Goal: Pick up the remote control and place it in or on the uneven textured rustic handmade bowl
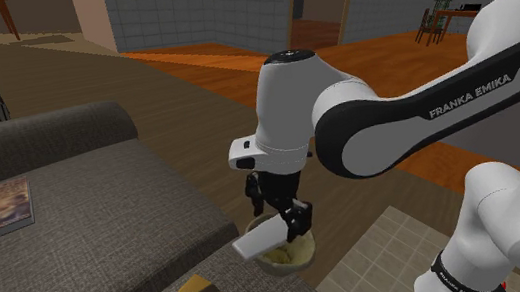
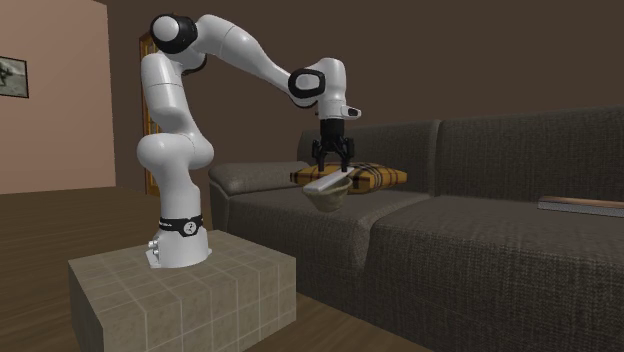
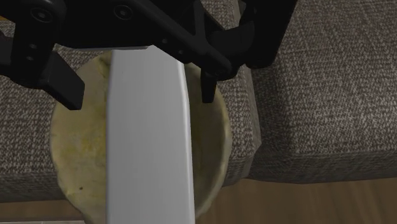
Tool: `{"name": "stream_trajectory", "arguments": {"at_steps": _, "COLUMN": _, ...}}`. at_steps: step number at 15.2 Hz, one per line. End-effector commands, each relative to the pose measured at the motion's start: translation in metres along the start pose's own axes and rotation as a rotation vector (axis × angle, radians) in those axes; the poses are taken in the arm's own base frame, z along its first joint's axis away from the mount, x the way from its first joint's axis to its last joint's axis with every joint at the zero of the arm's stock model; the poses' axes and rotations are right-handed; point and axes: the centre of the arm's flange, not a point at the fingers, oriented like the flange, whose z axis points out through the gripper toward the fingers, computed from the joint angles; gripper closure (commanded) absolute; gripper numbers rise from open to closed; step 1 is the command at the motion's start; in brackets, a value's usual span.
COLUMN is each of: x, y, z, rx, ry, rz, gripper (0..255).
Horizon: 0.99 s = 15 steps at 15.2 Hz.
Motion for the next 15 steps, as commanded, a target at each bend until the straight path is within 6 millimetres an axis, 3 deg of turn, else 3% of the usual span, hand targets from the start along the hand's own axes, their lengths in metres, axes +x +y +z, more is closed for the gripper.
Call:
{"name": "stream_trajectory", "arguments": {"at_steps": 1, "x": 0.000, "y": 0.000, "z": 0.000, "rx": 0.000, "ry": 0.000, "rz": 0.000, "gripper": 0}}
{"name": "stream_trajectory", "arguments": {"at_steps": 3, "x": 0.000, "y": 0.000, "z": 0.000, "rx": 0.000, "ry": 0.000, "rz": 0.000, "gripper": 0}}
{"name": "stream_trajectory", "arguments": {"at_steps": 7, "x": 0.000, "y": 0.000, "z": -0.050, "rx": 0.000, "ry": 0.000, "rz": 0.000, "gripper": 0}}
{"name": "stream_trajectory", "arguments": {"at_steps": 15, "x": 0.000, "y": 0.000, "z": -0.050, "rx": 0.000, "ry": 0.000, "rz": 0.000, "gripper": 0}}
